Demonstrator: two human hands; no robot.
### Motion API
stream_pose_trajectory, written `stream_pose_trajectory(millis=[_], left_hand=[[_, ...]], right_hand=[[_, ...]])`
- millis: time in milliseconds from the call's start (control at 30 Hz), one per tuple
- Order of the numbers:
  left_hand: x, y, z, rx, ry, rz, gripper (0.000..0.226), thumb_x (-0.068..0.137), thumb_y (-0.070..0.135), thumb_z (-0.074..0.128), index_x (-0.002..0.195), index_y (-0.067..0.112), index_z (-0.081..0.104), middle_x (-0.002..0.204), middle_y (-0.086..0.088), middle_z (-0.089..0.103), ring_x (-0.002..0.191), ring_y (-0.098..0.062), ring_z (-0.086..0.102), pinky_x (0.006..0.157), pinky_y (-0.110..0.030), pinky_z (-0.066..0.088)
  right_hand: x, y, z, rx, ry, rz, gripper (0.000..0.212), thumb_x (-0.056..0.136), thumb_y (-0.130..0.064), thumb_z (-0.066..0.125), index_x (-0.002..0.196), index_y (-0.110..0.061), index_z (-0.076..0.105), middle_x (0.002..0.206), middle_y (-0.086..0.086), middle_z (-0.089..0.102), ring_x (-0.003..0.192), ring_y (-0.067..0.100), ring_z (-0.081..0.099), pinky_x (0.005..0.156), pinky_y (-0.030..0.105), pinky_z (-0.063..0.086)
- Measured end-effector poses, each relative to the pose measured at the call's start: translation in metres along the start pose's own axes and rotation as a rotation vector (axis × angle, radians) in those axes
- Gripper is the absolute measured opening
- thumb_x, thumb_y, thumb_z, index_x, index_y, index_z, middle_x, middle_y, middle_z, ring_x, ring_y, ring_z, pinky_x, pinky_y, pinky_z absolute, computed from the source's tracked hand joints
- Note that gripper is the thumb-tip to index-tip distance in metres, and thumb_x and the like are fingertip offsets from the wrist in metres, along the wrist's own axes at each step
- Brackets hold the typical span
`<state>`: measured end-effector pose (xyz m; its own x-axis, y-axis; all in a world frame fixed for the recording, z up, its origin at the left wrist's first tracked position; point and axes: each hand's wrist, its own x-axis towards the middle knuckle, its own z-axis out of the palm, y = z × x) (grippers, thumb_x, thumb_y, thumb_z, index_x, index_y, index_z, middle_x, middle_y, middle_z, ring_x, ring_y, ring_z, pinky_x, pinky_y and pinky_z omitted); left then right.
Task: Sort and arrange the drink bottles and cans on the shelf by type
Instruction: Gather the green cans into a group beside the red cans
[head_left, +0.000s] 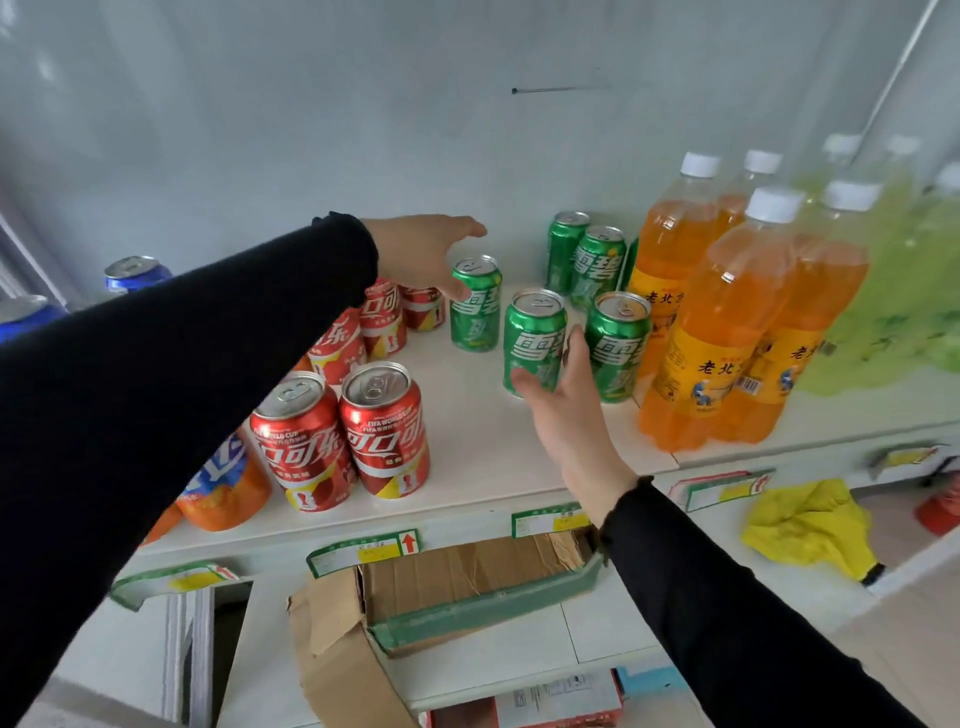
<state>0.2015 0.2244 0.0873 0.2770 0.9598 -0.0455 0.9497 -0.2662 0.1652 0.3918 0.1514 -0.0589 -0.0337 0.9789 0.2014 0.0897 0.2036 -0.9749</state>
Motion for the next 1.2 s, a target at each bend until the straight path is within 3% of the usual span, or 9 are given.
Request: stream_pose_trajectory(millis=[133,300,533,700,767,933,1067,1133,1200], left_hand=[[0.033,-0.005,0.015,0.028,-0.067,-0.045,0.093,0.084,0.035,0.079,0.158,0.024,0.025,0.158,-0.003,0.039,0.138,-0.027,0.044,0.112,-0.041,0.037],[0.046,-0.003,0.028,-0.032,-0.045,-0.038,0.071,0.082,0.025,0.08,0.143,0.021,0.043,0.138,-0.005,0.057,0.119,-0.027,0.055,0.096,-0.037,0.045],[0.019,0.005,0.03,-0.036,0.043,-0.041,0.059,0.074,0.031,0.086,0.119,0.022,0.049,0.113,-0.002,0.064,0.097,-0.026,0.061,0.081,-0.038,0.053],[-0.041,0.025,0.003,-0.13,0.168,-0.025,0.058,0.075,0.031,0.085,0.124,0.024,0.054,0.114,0.002,0.064,0.096,-0.02,0.061,0.073,-0.03,0.051],[-0.068,0.038,-0.009,-0.168,0.222,-0.012,0.058,0.075,0.034,0.085,0.123,0.026,0.055,0.114,0.004,0.064,0.094,-0.017,0.06,0.067,-0.023,0.046],[-0.128,0.08,-0.018,-0.25,0.291,-0.003,0.061,0.073,0.045,0.084,0.126,0.028,0.057,0.112,0.01,0.062,0.093,-0.013,0.06,0.066,-0.022,0.043],[-0.161,0.112,-0.004,-0.218,0.243,0.009,0.062,0.068,0.056,0.082,0.119,0.031,0.058,0.109,0.008,0.066,0.09,-0.019,0.066,0.072,-0.035,0.055],[-0.171,0.121,0.008,-0.217,0.202,-0.004,0.062,0.068,0.057,0.083,0.118,0.031,0.058,0.106,0.006,0.067,0.084,-0.021,0.068,0.073,-0.041,0.058],[-0.176,0.128,0.019,-0.199,0.191,-0.016,0.061,0.069,0.056,0.082,0.118,0.03,0.058,0.105,0.006,0.066,0.082,-0.017,0.064,0.067,-0.035,0.052]], right_hand=[[0.017,0.008,0.001,-0.033,-0.005,0.026,0.094,0.09,-0.017,0.071,0.161,-0.022,0.01,0.162,-0.004,0.03,0.147,0.013,0.032,0.123,0.045,0.026],[0.029,0.011,0.003,-0.034,0.009,0.026,0.074,0.089,-0.004,0.07,0.149,-0.022,0.03,0.129,-0.009,0.051,0.121,0.008,0.049,0.101,0.027,0.039],[0.031,0.013,0.007,-0.015,0.003,0.03,0.057,0.08,-0.012,0.082,0.125,-0.019,0.047,0.122,0.002,0.063,0.11,0.015,0.063,0.098,0.037,0.052],[-0.002,-0.009,-0.012,0.055,-0.073,0.014,0.05,0.083,-0.014,0.081,0.123,-0.021,0.052,0.11,-0.014,0.064,0.087,-0.017,0.061,0.07,0.006,0.048],[-0.02,-0.021,-0.027,0.08,-0.089,-0.005,0.052,0.084,-0.013,0.08,0.125,-0.024,0.051,0.111,-0.016,0.063,0.083,-0.022,0.06,0.064,0.001,0.046],[-0.068,-0.04,-0.065,0.088,-0.094,-0.033,0.059,0.083,-0.017,0.082,0.133,-0.025,0.052,0.122,-0.013,0.065,0.096,-0.015,0.063,0.071,0.005,0.05],[-0.102,-0.044,-0.093,0.067,-0.048,-0.02,0.06,0.081,-0.019,0.083,0.132,-0.023,0.053,0.125,-0.008,0.066,0.108,-0.001,0.064,0.079,0.014,0.053],[-0.114,-0.041,-0.106,0.055,-0.038,-0.014,0.062,0.079,-0.021,0.085,0.133,-0.021,0.053,0.126,-0.005,0.067,0.114,0.008,0.065,0.09,0.026,0.055],[-0.124,-0.039,-0.117,0.04,-0.033,-0.006,0.063,0.078,-0.022,0.085,0.133,-0.02,0.054,0.126,-0.004,0.067,0.115,0.012,0.065,0.096,0.035,0.054]])
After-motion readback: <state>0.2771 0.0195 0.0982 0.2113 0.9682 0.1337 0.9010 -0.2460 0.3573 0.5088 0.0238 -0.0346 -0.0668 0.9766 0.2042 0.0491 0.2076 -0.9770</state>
